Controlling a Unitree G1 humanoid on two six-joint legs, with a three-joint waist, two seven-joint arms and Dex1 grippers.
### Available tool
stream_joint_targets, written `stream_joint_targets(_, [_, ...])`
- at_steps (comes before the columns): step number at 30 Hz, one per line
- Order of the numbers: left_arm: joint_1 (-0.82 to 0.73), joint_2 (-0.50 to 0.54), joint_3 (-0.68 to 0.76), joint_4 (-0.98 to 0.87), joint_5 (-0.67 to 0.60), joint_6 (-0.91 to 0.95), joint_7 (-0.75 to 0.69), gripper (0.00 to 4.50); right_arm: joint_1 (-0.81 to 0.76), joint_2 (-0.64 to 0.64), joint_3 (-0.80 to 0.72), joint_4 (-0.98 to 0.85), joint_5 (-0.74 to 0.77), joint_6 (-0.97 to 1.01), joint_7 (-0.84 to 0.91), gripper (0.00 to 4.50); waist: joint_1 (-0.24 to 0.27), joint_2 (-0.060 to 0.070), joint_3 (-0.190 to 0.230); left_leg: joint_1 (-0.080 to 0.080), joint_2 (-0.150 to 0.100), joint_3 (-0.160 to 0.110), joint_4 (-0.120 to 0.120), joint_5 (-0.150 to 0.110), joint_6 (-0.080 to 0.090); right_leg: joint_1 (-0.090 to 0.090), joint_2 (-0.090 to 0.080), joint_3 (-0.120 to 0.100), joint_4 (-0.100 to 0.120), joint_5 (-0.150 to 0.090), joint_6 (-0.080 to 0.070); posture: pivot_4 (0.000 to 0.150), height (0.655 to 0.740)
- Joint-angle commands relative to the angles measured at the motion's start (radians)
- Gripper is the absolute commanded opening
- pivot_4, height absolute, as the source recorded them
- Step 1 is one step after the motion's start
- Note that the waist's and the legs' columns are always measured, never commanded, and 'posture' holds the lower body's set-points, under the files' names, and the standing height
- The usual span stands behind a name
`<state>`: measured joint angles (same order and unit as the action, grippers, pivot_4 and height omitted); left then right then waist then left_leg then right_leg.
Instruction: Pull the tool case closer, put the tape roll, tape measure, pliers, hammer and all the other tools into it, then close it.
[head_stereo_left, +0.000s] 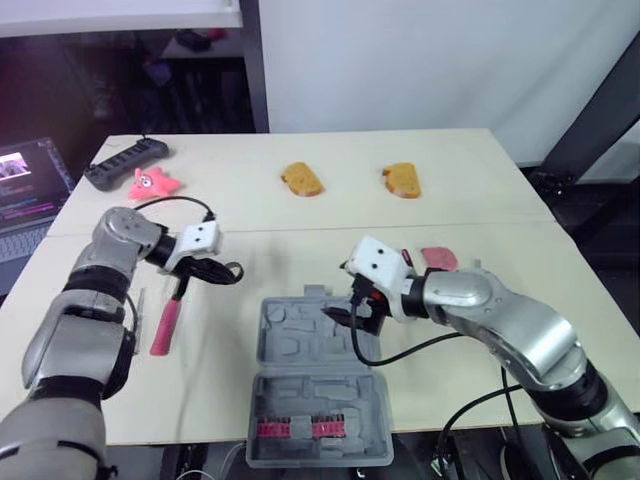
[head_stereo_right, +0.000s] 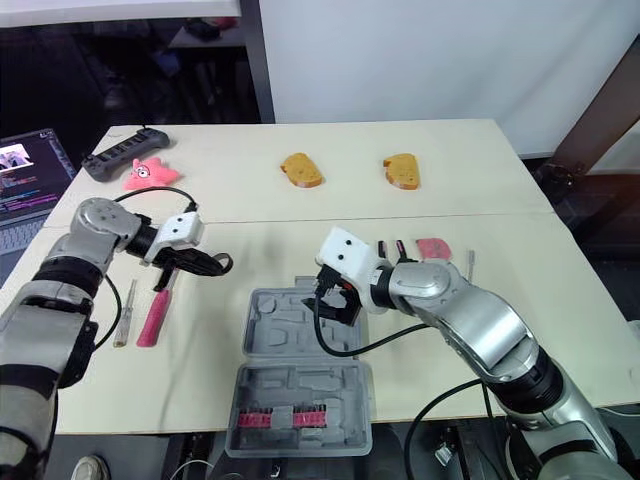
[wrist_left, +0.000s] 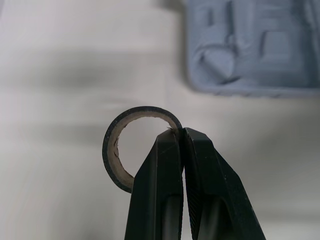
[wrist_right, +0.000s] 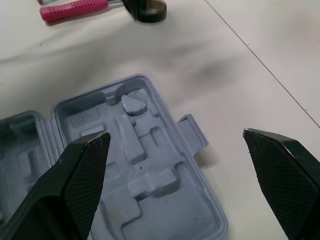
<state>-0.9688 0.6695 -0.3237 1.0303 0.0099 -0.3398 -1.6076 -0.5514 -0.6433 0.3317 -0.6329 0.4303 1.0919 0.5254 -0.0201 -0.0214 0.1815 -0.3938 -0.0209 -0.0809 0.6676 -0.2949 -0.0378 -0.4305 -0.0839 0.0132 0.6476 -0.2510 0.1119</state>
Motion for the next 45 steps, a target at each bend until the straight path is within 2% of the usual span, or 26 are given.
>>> stream_joint_targets(1, [0.048,-0.013,-0.125,-0.151,-0.106,0.020,-0.007,0.02,-0.005,0.023,-0.020,-0.045,-0.002,0.010,-0.018,4.50,0.000,0.000,0.000,0.000,0.000,0.000,0.000,0.000,0.000,0.000,0.000,0.000,0.000,0.000,0.000,0.150,0.7400])
stream_joint_targets(6, [0.083,-0.007,-0.227,-0.243,-0.149,0.022,-0.007,0.02,0.005,0.030,-0.023,-0.062,-0.001,0.033,-0.031,4.50,0.000,0.000,0.000,0.001,0.000,0.000,0.000,0.000,0.000,0.000,0.001,0.001,0.000,0.000,0.000,0.150,0.7400])
stream_joint_targets(13, [0.079,-0.034,-0.248,-0.221,-0.112,-0.023,-0.007,0.02,0.018,0.036,-0.043,-0.090,0.004,0.069,-0.050,4.50,0.002,0.000,0.000,0.001,0.000,0.001,0.000,0.000,0.000,0.000,0.001,0.002,0.000,0.000,0.000,0.150,0.7400])
stream_joint_targets(27, [0.073,-0.081,-0.173,-0.136,0.005,-0.084,0.016,0.02,0.019,0.046,-0.050,-0.104,0.009,0.088,-0.058,4.50,0.002,0.000,0.000,0.002,0.000,0.002,0.001,0.000,0.000,0.000,0.001,0.002,0.000,0.000,0.000,0.150,0.7400])
stream_joint_targets(45, [0.073,-0.133,-0.105,-0.110,0.062,-0.087,0.008,0.02,0.030,0.049,-0.059,-0.116,0.015,0.103,-0.065,4.50,0.006,0.000,0.000,0.003,0.000,0.002,0.002,0.000,0.000,0.002,0.001,0.002,0.000,0.000,0.000,0.150,0.7400])
